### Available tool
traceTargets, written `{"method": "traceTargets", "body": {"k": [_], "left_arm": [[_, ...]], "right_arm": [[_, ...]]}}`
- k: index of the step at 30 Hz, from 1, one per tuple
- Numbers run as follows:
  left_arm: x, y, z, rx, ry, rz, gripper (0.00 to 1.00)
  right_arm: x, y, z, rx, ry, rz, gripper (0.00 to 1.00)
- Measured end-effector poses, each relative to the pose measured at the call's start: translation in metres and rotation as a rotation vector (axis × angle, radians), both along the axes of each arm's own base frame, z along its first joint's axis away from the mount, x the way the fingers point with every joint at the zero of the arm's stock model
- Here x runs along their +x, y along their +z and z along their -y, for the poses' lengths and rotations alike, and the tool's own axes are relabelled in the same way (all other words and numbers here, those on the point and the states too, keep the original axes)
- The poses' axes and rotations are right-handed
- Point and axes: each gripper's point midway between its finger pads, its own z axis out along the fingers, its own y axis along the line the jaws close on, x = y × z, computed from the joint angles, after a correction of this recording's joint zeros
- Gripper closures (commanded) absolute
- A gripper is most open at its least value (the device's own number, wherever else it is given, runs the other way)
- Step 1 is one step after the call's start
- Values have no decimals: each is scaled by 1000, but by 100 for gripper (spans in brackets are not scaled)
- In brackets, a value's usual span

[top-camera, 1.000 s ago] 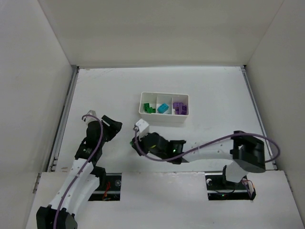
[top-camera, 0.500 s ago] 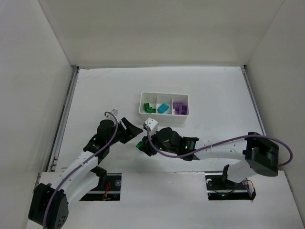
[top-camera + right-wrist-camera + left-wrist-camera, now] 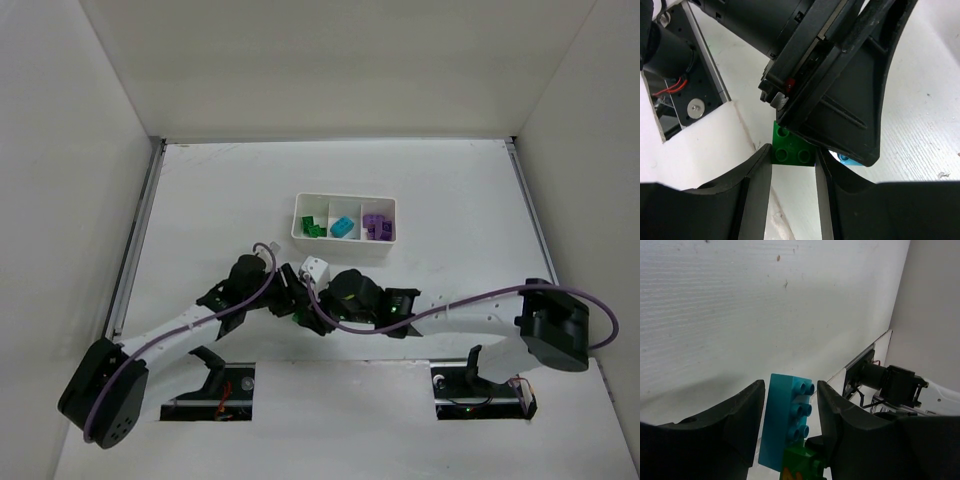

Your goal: Sort the legos into containers by color

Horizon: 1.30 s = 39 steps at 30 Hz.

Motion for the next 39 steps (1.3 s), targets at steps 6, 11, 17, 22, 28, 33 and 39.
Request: {"method": "traceTargets", "body": {"k": [6,11,17,22,28,33,39], "left_arm": [[-2,3,7,-38,-18,-23,63],[-2,-2,10,-46,-21,-54,76],[2,2,9,-69,-5,-64,83],[10,5,6,-90,25,-68,84],[24,6,-2,-88,86,-42,84],[36,18,-11,-92,149,30,84],[41,23,-13,-83,183,80,84]], "right_arm": [[-2,2,2,-8,14,12,67],[-3,2,7,-23,16,14,67],[-5,5,8,-23,8,40,68],[-13,19,11,1,9,87,68],[-20,83,17,166,7,151,67],[27,112,36,258,-138,198,66],[131,82,42,175,-396,183,66]]}}
